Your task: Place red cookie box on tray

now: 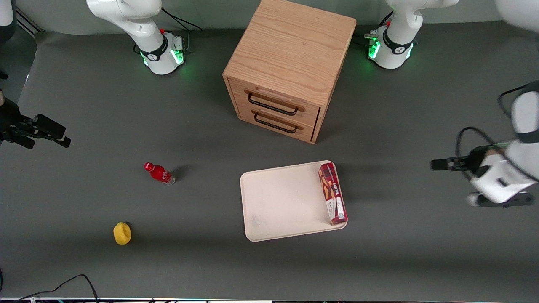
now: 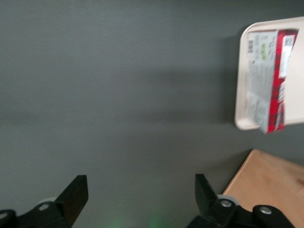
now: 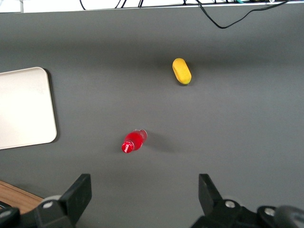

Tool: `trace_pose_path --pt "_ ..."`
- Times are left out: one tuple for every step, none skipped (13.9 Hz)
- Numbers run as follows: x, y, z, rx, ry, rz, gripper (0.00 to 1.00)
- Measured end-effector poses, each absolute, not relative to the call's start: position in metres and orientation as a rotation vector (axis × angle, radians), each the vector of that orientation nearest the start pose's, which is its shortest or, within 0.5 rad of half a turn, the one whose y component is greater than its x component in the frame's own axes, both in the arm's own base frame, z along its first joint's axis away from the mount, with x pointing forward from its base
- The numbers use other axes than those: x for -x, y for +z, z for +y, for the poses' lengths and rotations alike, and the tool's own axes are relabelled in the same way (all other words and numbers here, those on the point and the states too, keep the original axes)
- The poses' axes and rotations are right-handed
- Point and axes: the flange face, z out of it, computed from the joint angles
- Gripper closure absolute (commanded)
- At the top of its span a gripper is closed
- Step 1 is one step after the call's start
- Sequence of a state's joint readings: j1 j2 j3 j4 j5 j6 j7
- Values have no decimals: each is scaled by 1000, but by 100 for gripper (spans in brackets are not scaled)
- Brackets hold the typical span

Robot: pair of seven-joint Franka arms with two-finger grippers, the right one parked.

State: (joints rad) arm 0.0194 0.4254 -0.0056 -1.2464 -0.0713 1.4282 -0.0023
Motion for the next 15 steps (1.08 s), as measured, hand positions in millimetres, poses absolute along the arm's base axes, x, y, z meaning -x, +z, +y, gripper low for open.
trace_pose_path --pt "-648 516 22 3201 372 -15 0" --pt "-637 532 37 3195 343 -14 0" --pt "-625 553 44 3169 301 -15 0" --pt "-611 576 45 3146 251 -12 0" --pt "-596 599 42 3135 202 -5 0" --pt "-581 618 38 3130 162 4 0" --pt "-569 630 33 3128 136 14 0" --pt "-559 636 27 3127 121 25 0" --pt "-554 635 19 3126 108 27 0" --pt "-553 628 8 3124 90 16 0" --pt "-554 616 -2 3123 68 8 0" --pt "-554 601 -10 3122 55 4 0" --pt "-553 589 -13 3121 53 3 0" --pt "-552 581 -14 3121 54 0 0" --pt "-551 578 -13 3121 53 -4 0"
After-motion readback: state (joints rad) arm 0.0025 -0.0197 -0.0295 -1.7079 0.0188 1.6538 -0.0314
